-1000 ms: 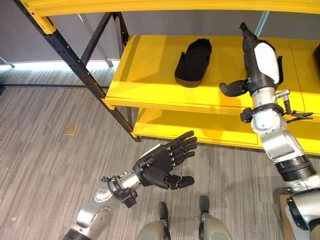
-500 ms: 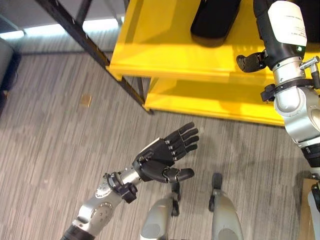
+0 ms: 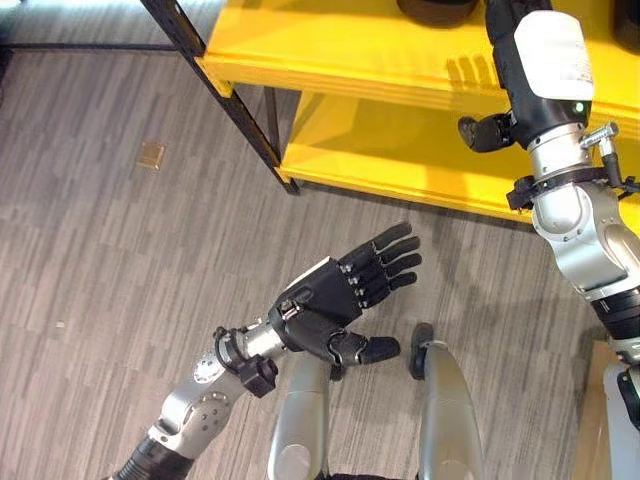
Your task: Move parts from the plastic box to the shelf.
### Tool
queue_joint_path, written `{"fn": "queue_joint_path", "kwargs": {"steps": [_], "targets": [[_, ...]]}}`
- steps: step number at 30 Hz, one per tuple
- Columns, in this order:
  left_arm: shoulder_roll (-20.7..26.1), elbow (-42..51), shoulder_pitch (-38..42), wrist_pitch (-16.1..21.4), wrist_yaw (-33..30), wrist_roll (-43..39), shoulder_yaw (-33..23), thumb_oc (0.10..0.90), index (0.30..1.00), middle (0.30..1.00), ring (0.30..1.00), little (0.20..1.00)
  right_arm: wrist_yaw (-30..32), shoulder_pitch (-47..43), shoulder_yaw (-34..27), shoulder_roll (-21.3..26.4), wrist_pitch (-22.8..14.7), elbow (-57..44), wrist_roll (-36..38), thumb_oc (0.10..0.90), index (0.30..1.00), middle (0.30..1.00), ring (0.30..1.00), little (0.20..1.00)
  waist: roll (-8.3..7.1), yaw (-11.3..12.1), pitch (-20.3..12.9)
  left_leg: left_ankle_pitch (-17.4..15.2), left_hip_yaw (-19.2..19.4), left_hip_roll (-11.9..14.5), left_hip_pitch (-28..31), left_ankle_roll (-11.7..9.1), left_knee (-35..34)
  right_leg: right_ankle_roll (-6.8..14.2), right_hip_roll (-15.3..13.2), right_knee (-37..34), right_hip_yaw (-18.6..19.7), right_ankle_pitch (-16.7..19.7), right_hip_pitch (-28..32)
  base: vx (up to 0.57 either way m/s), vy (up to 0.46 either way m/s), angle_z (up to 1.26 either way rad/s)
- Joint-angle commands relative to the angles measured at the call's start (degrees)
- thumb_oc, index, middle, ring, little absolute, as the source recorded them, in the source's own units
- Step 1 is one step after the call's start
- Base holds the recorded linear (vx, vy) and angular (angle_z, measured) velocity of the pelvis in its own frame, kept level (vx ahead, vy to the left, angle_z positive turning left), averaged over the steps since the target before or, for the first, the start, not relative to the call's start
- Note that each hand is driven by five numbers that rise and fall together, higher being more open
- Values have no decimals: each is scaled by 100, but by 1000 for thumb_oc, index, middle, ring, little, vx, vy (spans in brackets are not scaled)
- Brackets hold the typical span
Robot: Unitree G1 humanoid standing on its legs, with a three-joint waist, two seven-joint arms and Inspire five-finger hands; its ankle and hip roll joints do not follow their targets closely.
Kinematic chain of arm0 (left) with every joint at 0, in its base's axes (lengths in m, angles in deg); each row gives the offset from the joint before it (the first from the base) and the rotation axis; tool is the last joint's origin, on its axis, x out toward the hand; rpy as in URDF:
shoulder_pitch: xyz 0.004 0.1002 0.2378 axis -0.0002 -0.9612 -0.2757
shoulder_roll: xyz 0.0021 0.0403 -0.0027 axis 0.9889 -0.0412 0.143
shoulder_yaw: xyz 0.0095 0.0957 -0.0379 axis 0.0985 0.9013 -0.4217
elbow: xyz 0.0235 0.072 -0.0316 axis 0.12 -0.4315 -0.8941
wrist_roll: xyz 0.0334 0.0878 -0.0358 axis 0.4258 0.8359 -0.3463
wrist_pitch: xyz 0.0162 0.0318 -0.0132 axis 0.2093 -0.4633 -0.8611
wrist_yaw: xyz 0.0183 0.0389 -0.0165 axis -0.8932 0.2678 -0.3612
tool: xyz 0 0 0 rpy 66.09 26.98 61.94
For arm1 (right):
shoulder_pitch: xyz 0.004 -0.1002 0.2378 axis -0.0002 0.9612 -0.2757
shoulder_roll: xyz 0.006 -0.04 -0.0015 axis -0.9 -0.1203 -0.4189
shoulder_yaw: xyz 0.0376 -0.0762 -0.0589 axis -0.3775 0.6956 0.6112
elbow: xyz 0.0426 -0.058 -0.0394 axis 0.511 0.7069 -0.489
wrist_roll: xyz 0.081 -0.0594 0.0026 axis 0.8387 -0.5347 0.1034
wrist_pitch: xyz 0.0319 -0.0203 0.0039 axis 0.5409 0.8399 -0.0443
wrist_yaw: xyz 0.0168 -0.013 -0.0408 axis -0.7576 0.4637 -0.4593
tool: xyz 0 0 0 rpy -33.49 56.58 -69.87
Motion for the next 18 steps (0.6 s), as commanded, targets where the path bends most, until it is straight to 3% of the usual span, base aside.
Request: {"fn": "queue_joint_path", "kwargs": {"steps": [1,2,7,9,11,18], "targets": [[-70,935,-97,397,379,-418,-244,900,1000,1000,1000,1000,427,-864,-345,174,-267,-722,-182,900,1000,1000,1000,1000,-213,37,-87,5,-96,-140,551,109,-350,-194,150,471,-57,-772,742,-85,-24,-4],[-69,1036,59,312,331,-312,-238,900,1000,1000,1000,1000,865,-904,-384,282,6,-785,-406,900,1000,1000,1000,1000,-320,28,-91,-290,-122,-99,392,144,85,-183,205,799,15,-987,632,-177,-22,-3],[-128,1100,415,59,14,-223,-215,900,1000,1000,1000,1000,1102,-1006,-481,283,63,-740,-451,900,1000,1000,1000,1000,-417,30,-152,-271,-58,-51,194,193,223,-212,252,901,-5,-932,454,-91,-12,4],[-175,1061,595,10,-116,-114,-127,900,1000,1000,1000,1000,1110,-1104,-414,297,113,-710,-283,900,1000,1000,1000,1000,-486,9,-201,-500,-57,-54,240,180,307,-170,279,946,43,-1058,497,23,-6,1],[-197,1046,647,6,-157,-115,-97,900,1000,1000,1000,1000,1116,-1149,-396,289,103,-703,-165,900,1000,1000,1000,1000,-501,2,-203,-398,-16,-34,193,214,281,-209,287,899,23,-929,449,-52,13,-3],[-352,858,764,85,-282,109,81,900,1000,1000,1000,1000,679,-1101,-563,-29,-650,-1120,1873,900,1000,1000,1000,1000,-556,-86,-350,-319,67,33,412,170,-2,-201,335,711,86,-889,608,0,23,-2]]}}
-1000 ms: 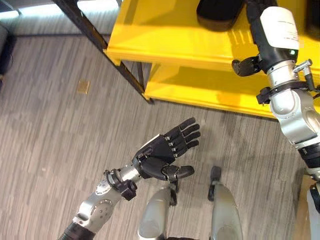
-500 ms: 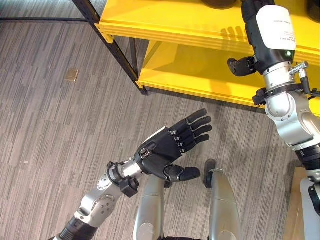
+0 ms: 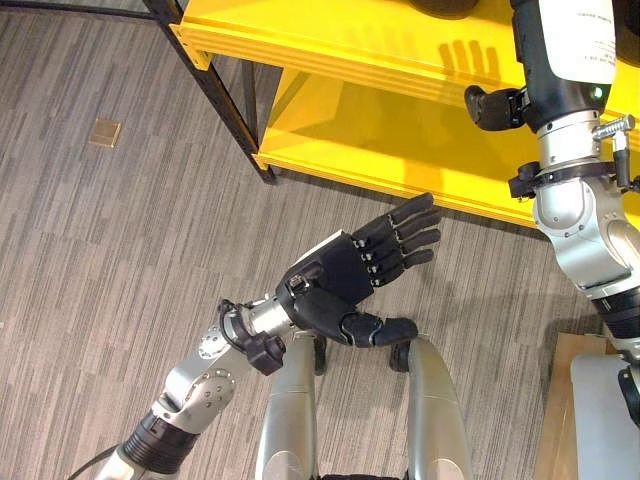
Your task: Move parts from the plastic box to the shelf.
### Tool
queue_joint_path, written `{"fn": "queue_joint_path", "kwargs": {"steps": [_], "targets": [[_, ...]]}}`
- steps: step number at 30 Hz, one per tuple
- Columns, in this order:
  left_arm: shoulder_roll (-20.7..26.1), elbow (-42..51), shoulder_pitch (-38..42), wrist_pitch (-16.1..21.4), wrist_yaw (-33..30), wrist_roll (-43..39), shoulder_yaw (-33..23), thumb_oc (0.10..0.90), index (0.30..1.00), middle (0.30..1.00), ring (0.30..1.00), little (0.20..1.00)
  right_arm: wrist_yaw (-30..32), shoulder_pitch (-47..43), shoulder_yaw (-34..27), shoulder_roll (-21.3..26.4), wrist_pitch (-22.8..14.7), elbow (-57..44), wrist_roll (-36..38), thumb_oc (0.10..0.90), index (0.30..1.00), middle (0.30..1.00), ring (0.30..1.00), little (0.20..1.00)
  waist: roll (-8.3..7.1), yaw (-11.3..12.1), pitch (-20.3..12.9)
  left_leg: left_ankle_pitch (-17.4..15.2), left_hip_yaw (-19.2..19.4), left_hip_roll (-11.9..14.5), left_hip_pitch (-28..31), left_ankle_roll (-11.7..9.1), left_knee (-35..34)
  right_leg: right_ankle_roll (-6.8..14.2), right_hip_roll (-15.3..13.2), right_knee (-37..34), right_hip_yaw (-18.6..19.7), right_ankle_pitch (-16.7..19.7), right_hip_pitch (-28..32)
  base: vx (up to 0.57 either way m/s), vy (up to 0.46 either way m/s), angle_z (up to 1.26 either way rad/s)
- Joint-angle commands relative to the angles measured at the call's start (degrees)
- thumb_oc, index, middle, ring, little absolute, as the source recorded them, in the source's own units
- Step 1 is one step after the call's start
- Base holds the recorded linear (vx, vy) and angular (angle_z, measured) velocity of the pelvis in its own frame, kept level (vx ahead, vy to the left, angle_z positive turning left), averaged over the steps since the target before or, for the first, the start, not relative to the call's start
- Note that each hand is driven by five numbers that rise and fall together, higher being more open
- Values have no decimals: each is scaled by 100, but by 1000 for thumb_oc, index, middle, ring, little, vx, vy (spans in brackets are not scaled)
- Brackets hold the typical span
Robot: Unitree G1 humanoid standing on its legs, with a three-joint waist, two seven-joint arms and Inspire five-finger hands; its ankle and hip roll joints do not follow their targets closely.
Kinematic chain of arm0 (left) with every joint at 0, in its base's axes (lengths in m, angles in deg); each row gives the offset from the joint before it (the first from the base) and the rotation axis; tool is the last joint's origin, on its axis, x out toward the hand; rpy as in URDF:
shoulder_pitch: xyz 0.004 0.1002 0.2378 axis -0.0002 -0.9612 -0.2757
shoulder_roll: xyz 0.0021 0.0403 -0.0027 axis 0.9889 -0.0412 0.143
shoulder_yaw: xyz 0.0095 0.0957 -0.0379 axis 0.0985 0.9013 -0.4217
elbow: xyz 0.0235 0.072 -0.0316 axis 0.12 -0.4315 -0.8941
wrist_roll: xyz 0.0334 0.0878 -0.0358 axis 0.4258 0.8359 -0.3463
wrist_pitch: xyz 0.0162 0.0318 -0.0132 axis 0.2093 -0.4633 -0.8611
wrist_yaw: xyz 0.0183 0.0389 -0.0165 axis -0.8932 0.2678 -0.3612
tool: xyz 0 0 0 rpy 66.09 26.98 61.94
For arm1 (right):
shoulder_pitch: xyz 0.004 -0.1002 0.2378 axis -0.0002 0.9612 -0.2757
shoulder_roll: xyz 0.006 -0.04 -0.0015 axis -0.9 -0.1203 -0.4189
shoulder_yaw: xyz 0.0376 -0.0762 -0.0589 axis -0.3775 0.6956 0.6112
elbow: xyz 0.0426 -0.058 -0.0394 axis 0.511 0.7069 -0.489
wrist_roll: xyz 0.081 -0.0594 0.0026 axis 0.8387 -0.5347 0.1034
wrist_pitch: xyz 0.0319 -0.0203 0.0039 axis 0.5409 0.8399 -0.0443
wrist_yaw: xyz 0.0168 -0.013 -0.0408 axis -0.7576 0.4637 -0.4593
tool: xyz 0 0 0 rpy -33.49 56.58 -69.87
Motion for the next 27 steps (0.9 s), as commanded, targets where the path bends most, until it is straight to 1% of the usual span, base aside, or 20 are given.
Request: {"fn": "queue_joint_path", "kwargs": {"steps": [1,2,3,4,5,6,8,11,13,14,17,20,23,24,26,27], "targets": [[-416,656,123,358,132,-44,75,900,1000,1000,1000,1000,47,-964,-593,-98,-811,-736,1225,900,1000,1000,1000,1000,-78,44,-364,58,56,28,686,10,-651,-304,266,345,-70,-771,739,0,0,0],[-440,645,124,342,142,-59,87,900,1000,1000,1000,1000,61,-939,-619,-155,-871,-779,1361,900,1000,1000,1000,1000,-82,40,-377,69,66,37,720,8,-691,-304,270,329,-68,-774,762,0,0,0],[-474,624,112,333,144,-30,94,900,1000,1000,1000,1000,92,-899,-662,-247,-964,-845,1649,900,1000,1000,1000,1000,-95,41,-395,79,82,49,771,5,-728,-305,267,306,-71,-771,803,0,0,0],[-494,605,108,342,140,1,98,900,1000,1000,1000,1000,87,-879,-691,-291,-979,-864,1727,900,1000,1000,1000,1000,-100,35,-409,85,98,59,801,6,-758,-309,272,296,-76,-774,822,33,-2,3],[-576,532,101,371,133,57,142,900,1000,1000,1000,1000,119,-777,-829,-519,-1151,-934,2420,900,1000,1000,1000,1000,-118,28,-459,131,132,93,920,-8,-873,-318,270,259,-96,-779,914,35,2,4],[-582,523,97,378,142,60,148,900,1000,1000,1000,1000,133,-760,-845,-545,-1157,-943,2537,900,1000,1000,1000,1000,-120,27,-464,137,136,95,938,-10,-887,-320,268,252,-97,-779,929,45,2,5],[-648,476,127,385,104,139,188,900,1000,1000,1000,1000,104,-613,-1031,-824,-1128,-1035,2966,900,1000,1000,1000,1000,-131,8,-500,171,140,117,1024,-31,-964,-317,264,192,-113,-773,1027,34,-5,1],[-738,361,153,440,107,174,256,900,1000,1000,1000,1000,140,-586,-1113,-1097,-1108,-942,3384,900,1000,1000,1000,1000,-138,6,-541,216,146,157,1137,-50,-1065,-329,268,122,-121,-765,1145,35,-10,0],[-767,294,179,459,94,160,285,900,1000,1000,1000,1000,245,-595,-1168,-1188,-1165,-857,3637,900,1000,1000,1000,1000,-142,3,-566,234,152,169,1192,-56,-1111,-331,262,99,-128,-766,1198,39,-10,2],[-817,212,207,495,91,206,349,900,1000,1000,1000,1000,361,-605,-1242,-1297,-1237,-767,4077,900,1000,1000,1000,1000,-151,-1,-594,251,177,191,1254,-61,-1162,-333,265,62,-133,-758,1257,45,-23,2],[-836,149,197,544,57,247,399,900,1000,1000,1000,1000,585,-609,-1376,-1377,-1319,-659,4611,900,1000,1000,1000,1000,-160,1,-637,254,181,206,1342,-68,-1210,-341,257,23,-151,-764,1354,51,-23,0],[-820,93,223,582,53,199,427,900,1000,1000,1000,1000,671,-683,-1503,-1443,-1357,-457,4689,900,1000,1000,1000,1000,-154,7,-664,244,162,220,1389,-87,-1212,-357,264,12,-152,-778,1416,44,-18,2],[-803,24,213,597,97,144,432,900,1000,1000,1000,1000,636,-723,-1591,-1436,-1316,-299,4543,900,1000,1000,1000,1000,-145,8,-700,234,163,226,1468,-94,-1237,-361,254,-45,-160,-771,1505,66,-14,3],[-824,-7,178,607,116,180,449,900,1000,1000,1000,1000,650,-718,-1589,-1451,-1233,-276,4354,900,1000,1000,1000,1000,-139,6,-727,234,179,227,1532,-87,-1261,-364,242,-104,-175,-746,1572,82,-15,0],[-830,-12,140,604,117,133,465,900,1000,1000,1000,1000,746,-718,-1583,-1465,-1108,-238,4217,900,1000,1000,1000,1000,-128,3,-762,262,178,222,1633,-95,-1345,-365,237,-198,-178,-716,1669,118,-10,-1],[-809,-77,91,642,127,113,479,900,1000,1000,1000,1000,909,-709,-1589,-1481,-1040,-81,4111,900,1000,1000,1000,1000,-111,-5,-826,340,172,232,1809,-124,-1536,-346,226,-398,-170,-648,1827,185,-16,-4]]}}
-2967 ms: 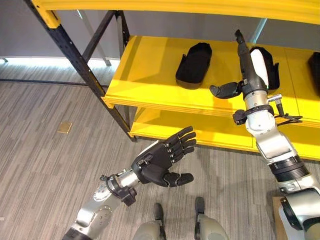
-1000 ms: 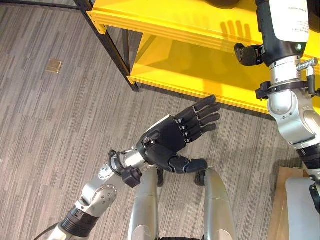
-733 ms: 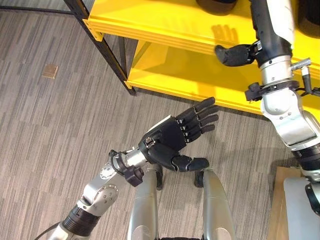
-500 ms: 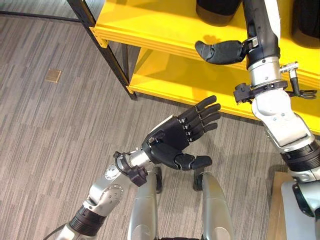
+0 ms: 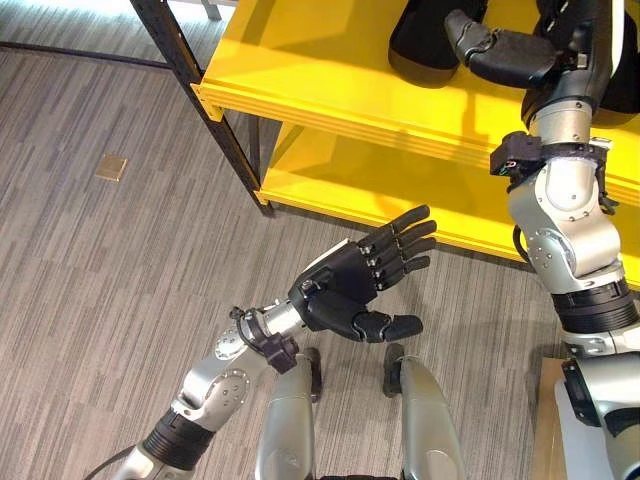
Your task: Move parts from the plastic box to the shelf.
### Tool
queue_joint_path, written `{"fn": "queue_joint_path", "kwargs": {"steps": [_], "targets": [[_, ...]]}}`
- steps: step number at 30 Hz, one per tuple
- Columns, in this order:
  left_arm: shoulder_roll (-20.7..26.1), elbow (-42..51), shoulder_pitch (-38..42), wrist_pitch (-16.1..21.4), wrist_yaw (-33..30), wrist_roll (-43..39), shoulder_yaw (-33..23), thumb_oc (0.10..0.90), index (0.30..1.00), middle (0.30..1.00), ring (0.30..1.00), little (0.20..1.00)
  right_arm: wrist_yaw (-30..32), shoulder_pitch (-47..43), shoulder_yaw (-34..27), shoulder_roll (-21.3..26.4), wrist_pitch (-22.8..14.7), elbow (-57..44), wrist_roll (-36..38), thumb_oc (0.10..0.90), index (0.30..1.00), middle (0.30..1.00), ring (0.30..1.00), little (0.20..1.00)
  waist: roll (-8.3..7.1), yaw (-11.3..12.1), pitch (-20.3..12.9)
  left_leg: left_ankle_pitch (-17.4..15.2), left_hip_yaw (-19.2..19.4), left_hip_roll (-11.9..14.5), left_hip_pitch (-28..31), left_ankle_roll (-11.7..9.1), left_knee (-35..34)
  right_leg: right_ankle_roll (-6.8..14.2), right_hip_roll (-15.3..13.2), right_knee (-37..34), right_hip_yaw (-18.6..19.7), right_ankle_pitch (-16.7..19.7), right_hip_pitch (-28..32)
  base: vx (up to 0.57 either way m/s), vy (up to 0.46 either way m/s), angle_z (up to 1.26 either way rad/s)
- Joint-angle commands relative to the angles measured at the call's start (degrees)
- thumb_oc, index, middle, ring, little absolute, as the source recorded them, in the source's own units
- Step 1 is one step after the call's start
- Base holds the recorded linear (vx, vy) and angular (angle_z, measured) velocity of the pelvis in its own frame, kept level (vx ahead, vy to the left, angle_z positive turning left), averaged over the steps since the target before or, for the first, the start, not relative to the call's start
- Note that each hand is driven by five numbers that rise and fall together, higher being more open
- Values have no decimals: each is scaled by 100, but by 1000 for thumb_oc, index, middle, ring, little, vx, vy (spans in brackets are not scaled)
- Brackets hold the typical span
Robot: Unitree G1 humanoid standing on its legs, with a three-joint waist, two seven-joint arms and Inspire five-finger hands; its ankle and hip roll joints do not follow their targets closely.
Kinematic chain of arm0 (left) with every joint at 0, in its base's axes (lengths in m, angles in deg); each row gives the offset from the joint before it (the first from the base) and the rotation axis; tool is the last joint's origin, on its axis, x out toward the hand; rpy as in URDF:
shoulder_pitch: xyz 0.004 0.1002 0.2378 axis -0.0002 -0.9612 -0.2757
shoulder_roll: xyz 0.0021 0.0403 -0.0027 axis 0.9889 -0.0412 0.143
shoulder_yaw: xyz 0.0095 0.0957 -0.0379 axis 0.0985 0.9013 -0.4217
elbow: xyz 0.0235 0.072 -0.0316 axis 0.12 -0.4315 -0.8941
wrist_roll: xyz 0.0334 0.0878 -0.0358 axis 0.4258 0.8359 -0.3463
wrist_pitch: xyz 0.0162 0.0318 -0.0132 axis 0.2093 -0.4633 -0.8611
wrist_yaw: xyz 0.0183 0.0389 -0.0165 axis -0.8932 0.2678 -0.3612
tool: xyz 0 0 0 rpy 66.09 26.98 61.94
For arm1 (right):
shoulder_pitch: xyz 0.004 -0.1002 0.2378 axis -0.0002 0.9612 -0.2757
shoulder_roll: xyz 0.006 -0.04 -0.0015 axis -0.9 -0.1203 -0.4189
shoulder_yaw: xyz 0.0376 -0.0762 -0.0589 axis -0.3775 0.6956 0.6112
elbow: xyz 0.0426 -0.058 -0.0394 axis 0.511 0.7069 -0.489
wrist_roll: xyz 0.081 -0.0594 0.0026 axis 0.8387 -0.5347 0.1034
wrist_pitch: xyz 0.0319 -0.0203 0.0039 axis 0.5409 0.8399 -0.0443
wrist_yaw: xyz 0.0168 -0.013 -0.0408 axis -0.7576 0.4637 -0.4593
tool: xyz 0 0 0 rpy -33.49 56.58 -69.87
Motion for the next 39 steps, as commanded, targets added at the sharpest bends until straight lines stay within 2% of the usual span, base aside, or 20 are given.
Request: {"fn": "queue_joint_path", "kwargs": {"steps": [1,3,5,6,7,8,10,12,13,15,18,22,28,31,35,39], "targets": [[-487,510,51,425,120,-72,278,900,1000,1000,1000,1000,369,-728,-306,-53,-457,81,-690,900,1000,1000,1000,1000,15,74,-819,439,145,206,683,-86,-1078,-331,208,99,-82,-529,628,199,-30,-3],[-706,447,402,212,-270,-5,404,900,1000,1000,1000,1000,560,-941,-199,-187,-498,557,-1292,900,1000,1000,1000,1000,-29,66,-900,518,166,235,855,-109,-1274,-290,212,-115,-108,-450,770,135,-56,-1],[-821,335,612,162,-470,37,472,900,1000,1000,1000,1000,620,-1104,-119,-224,-520,783,-1622,900,1000,1000,1000,1000,-56,51,-934,562,183,261,918,-124,-1363,-280,227,-209,-112,-409,821,91,-55,6],[-993,105,935,162,-741,131,585,900,1000,1000,1000,1000,725,-1347,44,-293,-501,1058,-2184,900,1000,1000,1000,1000,-87,15,-984,634,210,302,1003,-149,-1501,-270,258,-339,-103,-350,880,100,-70,2],[-1090,-52,1101,202,-852,167,656,900,1000,1000,1000,1000,761,-1474,147,-314,-478,1183,-2313,900,1000,1000,1000,1000,-94,-7,-1021,706,224,329,1026,-162,-1602,-268,286,-433,-94,-285,888,152,-93,-6],[-1354,-371,1546,251,-1293,258,840,900,1000,1000,1000,1000,893,-1733,410,-389,-491,1538,-2702,900,1000,1000,1000,1000,-133,-101,-1111,821,260,387,1132,-209,-1837,-240,343,-619,-51,-218,949,125,-68,-9],[-1458,-531,1709,286,-1416,311,901,900,1000,1000,1000,1000,883,-1811,508,-396,-520,1679,-3025,900,1000,1000,1000,1000,-143,-138,-1151,874,275,403,1169,-232,-1941,-226,362,-707,-42,-191,977,98,-53,-10],[-1779,-979,2184,412,-1825,400,1064,900,1000,1000,1000,1000,893,-2044,905,-406,-507,2035,-3776,900,1000,1000,1000,1000,-160,-255,-1214,1014,294,451,1266,-307,-2200,-203,404,-914,-23,-161,1073,107,-60,-14],[-1798,-1020,2222,425,-1844,404,1071,900,1000,1000,1000,1000,898,-2064,941,-398,-515,2066,-3792,900,1000,1000,1000,1000,-153,-263,-1228,1056,293,461,1261,-313,-2245,-206,418,-954,-25,-127,1068,110,-59,-4],[-1981,-1301,2468,503,-2054,482,1152,900,1000,1000,1000,1000,803,-2211,1266,-353,-477,2326,-4381,900,1000,1000,1000,1000,-148,-321,-1255,1194,277,503,1287,-371,-2415,-200,445,-1088,-52,-78,1102,94,-52,-2],[-2067,-1454,2597,588,-2155,464,1175,900,1000,1000,1000,1000,773,-2382,1587,-291,-457,2500,-4809,900,1000,1000,1000,1000,-126,-344,-1225,1290,275,550,1289,-409,-2528,-208,462,-1156,-81,-66,1104,40,-27,-1],[-2097,-1675,2703,738,-2107,459,1236,900,1000,1000,1000,1000,821,-2536,2013,-156,-490,2638,-4891,900,1000,1000,1000,1000,-82,-363,-1149,1457,230,620,1230,-471,-2660,-217,473,-1166,-118,-43,1029,-4,-13,0],[-2101,-1837,2728,954,-1980,501,1268,900,1000,1000,1000,1000,887,-2531,2236,-116,-588,2750,-4918,900,1000,1000,1000,1000,-29,-386,-1023,1570,215,696,1159,-504,-2725,-245,479,-1103,-140,-49,921,-31,-15,7],[-2107,-1863,2718,1023,-1959,494,1272,900,1000,1000,1000,1000,923,-2501,2219,-139,-610,2791,-4749,900,1000,1000,1000,1000,-17,-396,-1009,1582,210,705,1182,-507,-2757,-256,482,-1101,-141,-61,933,-11,-4,0],[-2109,-1800,2637,1037,-1922,542,1260,900,1000,1000,1000,1000,1099,-2299,2027,-298,-722,2790,-4029,900,1000,1000,1000,1000,3,-434,-1025,1626,216,735,1308,-528,-2883,-264,486,-1172,-106,-42,1006,-2,16,0],[-2091,-1664,2513,1042,-1926,578,1207,900,1000,1000,1000,1000,1064,-1840,1655,-455,-911,2465,-3973,900,1000,1000,1000,1000,-4,-531,-1122,1661,271,766,1530,-543,-3084,-245,483,-1379,-39,9,1173,23,75,-8]]}}
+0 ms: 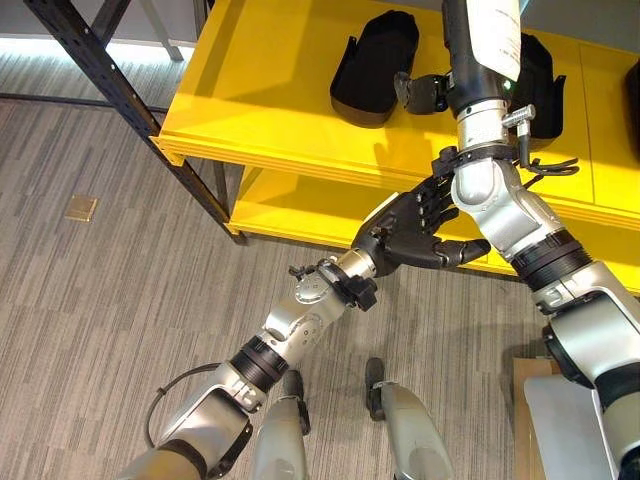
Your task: Move parts from the plastic box to the shelf.
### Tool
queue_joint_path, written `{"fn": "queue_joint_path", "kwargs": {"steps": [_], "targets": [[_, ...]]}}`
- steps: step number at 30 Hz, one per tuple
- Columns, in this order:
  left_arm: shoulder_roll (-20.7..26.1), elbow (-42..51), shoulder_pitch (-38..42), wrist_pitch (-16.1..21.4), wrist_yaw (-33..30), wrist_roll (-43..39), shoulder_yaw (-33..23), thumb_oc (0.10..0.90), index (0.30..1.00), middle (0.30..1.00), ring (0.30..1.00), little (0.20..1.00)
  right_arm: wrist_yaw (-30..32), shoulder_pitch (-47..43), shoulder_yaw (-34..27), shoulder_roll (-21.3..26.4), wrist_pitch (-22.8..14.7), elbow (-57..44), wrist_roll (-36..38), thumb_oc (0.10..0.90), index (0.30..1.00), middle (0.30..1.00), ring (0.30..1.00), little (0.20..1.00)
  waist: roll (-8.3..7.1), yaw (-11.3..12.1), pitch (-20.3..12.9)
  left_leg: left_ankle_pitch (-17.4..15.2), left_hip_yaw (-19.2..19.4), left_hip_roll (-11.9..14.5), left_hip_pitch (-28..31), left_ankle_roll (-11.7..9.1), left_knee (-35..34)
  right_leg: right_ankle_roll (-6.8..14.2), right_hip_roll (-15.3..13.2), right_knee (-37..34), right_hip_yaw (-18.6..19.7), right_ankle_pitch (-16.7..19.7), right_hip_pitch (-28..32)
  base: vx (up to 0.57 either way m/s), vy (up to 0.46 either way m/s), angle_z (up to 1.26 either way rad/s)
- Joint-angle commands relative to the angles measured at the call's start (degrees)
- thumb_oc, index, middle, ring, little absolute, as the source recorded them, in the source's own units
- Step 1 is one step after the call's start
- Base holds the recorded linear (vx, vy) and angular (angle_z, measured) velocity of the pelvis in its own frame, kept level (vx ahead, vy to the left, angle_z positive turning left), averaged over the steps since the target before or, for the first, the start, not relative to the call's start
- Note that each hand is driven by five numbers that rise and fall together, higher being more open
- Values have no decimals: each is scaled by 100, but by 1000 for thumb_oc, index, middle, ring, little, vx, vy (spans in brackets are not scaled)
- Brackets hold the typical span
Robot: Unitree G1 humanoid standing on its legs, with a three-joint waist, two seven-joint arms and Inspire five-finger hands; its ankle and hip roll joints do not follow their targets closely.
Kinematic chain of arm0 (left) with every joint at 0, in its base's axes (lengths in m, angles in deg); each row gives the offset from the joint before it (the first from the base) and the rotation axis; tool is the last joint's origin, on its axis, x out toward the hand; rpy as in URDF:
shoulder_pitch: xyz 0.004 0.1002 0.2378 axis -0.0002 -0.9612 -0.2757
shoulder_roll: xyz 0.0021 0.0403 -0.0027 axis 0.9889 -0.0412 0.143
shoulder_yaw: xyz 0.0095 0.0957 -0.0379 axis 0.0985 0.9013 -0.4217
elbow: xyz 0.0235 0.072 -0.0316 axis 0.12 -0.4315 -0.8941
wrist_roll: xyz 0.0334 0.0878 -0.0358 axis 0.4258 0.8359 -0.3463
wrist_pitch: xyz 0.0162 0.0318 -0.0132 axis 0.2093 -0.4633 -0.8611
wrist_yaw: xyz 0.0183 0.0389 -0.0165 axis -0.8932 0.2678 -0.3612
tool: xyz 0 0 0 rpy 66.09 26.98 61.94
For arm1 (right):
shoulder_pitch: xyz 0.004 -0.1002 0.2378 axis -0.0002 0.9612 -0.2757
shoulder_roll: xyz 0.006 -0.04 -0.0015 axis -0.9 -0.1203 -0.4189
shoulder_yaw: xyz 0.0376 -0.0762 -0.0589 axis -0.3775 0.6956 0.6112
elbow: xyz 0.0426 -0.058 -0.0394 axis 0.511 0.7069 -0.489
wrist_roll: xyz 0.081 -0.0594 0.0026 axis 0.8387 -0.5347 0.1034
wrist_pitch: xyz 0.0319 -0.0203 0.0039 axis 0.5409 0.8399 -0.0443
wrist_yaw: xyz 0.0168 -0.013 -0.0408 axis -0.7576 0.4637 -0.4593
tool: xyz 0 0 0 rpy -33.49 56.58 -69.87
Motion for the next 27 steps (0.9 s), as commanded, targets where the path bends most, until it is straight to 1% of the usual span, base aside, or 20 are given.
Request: {"fn": "queue_joint_path", "kwargs": {"steps": [1,2,3,4,5,7,8,9,10,11,14,15,17,18,19,20,24,26,27], "targets": [[-527,796,-182,662,278,66,8,900,1000,1000,1000,1000,318,70,-657,-91,-583,-705,165,900,1000,1000,1000,1000,199,-148,-753,710,194,622,546,-177,-993,-11,190,18,149,-571,509,43,101,-5],[-525,799,-189,661,278,67,11,900,1000,1000,1000,1000,316,81,-662,-92,-580,-714,162,900,1000,1000,1000,1000,197,-143,-749,715,199,622,564,-177,-1008,-11,192,7,151,-566,524,100,199,-1],[-525,973,-337,680,195,76,-35,900,1000,1000,1000,1000,227,591,-819,-184,-700,-1154,207,900,1000,1000,1000,1000,199,-274,-914,807,290,658,809,-213,-1288,36,174,-308,244,-469,736,92,193,-2],[-519,1017,-402,707,187,98,-49,900,1000,1000,1000,1000,204,812,-872,-209,-752,-1346,273,900,1000,1000,1000,1000,201,-328,-975,845,335,673,909,-229,-1399,62,163,-429,283,-417,813,98,208,-2],[-519,1029,-428,715,187,108,-47,900,1000,1000,1000,1000,198,873,-889,-215,-754,-1396,280,900,1000,1000,1000,1000,200,-335,-990,859,350,675,944,-233,-1435,69,161,-465,292,-401,841,52,147,-6],[-490,1155,-556,784,125,146,-92,900,1000,1000,1000,1000,-28,1442,-1010,-258,-755,-1896,320,900,1000,1000,1000,1000,207,-480,-1138,918,469,704,1142,-262,-1639,126,114,-712,366,-285,988,65,214,-20],[-499,1215,-636,850,89,163,-116,900,1000,1000,1000,1000,-4,1779,-1053,-314,-771,-2153,226,900,1000,1000,1000,1000,217,-573,-1234,946,566,720,1275,-278,-1760,158,93,-880,430,-205,1094,61,223,-16],[-499,1245,-663,857,75,172,-126,900,1000,1000,1000,1000,17,1876,-1075,-328,-779,-2224,215,900,1000,1000,1000,1000,220,-598,-1261,953,592,723,1313,-282,-1795,168,89,-922,447,-185,1122,65,241,1],[-479,1336,-738,898,19,173,-163,900,1000,1000,1000,1000,78,2261,-1175,-347,-826,-2485,292,900,1000,1000,1000,1000,226,-697,-1347,967,685,729,1422,-295,-1889,212,67,-1076,507,-100,1205,51,180,3],[-475,1373,-788,926,-8,187,-177,900,1000,1000,1000,1000,123,2455,-1241,-343,-895,-2580,334,900,1000,1000,1000,1000,229,-741,-1390,967,735,727,1481,-295,-1931,237,52,-1150,536,-58,1252,53,240,-2],[-392,1583,-1052,1042,-41,250,-338,900,1000,1000,1000,1000,177,3632,-1804,-225,-1290,-3219,531,900,1000,1000,1000,1000,254,-963,-1559,943,1004,680,1771,-283,-2164,379,-24,-1527,681,163,1451,26,272,-30],[-324,1667,-1151,1106,-49,254,-424,900,1000,1000,1000,1000,228,4098,-2049,-190,-1361,-3458,551,900,1000,1000,1000,1000,270,-1071,-1613,899,1126,650,1861,-268,-2210,444,-61,-1677,717,263,1511,11,274,-27],[-234,1795,-1334,1144,6,226,-561,900,1000,1000,1000,1000,283,4865,-2393,-189,-1503,-3739,688,900,1000,1000,1000,1000,274,-1204,-1703,788,1309,568,2007,-218,-2236,553,-118,-1949,778,438,1626,22,268,-30],[-166,1871,-1454,1149,73,202,-626,900,1000,1000,1000,1000,305,5221,-2547,-187,-1555,-3862,561,900,1000,1000,1000,1000,264,-1281,-1738,694,1420,501,2114,-179,-2236,633,-173,-2101,802,530,1715,18,298,-41],[-120,1909,-1551,1149,172,209,-699,900,1000,1000,1000,1000,427,5540,-2697,-166,-1579,-3976,262,900,1000,1000,1000,1000,269,-1354,-1788,638,1552,443,2173,-140,-2236,694,-202,-2244,845,665,1738,12,303,-41],[-77,1960,-1592,1088,211,202,-769,900,1000,1000,1000,1000,411,5741,-2828,-164,-1576,-4092,227,900,1000,1000,1000,1000,270,-1412,-1812,586,1635,392,2218,-107,-2236,744,-229,-2329,870,746,1756,16,311,-36],[65,2089,-1659,889,217,82,-898,900,1000,1000,1000,1000,307,6448,-3443,-151,-1454,-4395,497,900,1000,1000,1000,1000,234,-1735,-1894,339,1939,140,2350,34,-2236,962,-299,-2639,1043,1033,1757,20,254,-45],[62,2044,-1658,895,210,22,-891,900,1000,1000,1000,1000,224,6628,-3617,-161,-1416,-4422,583,900,1000,1000,1000,1000,216,-1834,-1920,271,2045,47,2365,77,-2236,1045,-325,-2713,1080,1154,1649,12,203,-41],[39,2047,-1658,885,156,5,-898,900,1000,1000,1000,1000,128,6694,-3689,-176,-1376,-4399,629,900,1000,1000,1000,1000,233,-1882,-1935,75,2042,-20,2437,96,-2236,1150,-363,-2713,1072,1122,1568,8,213,-40]]}}
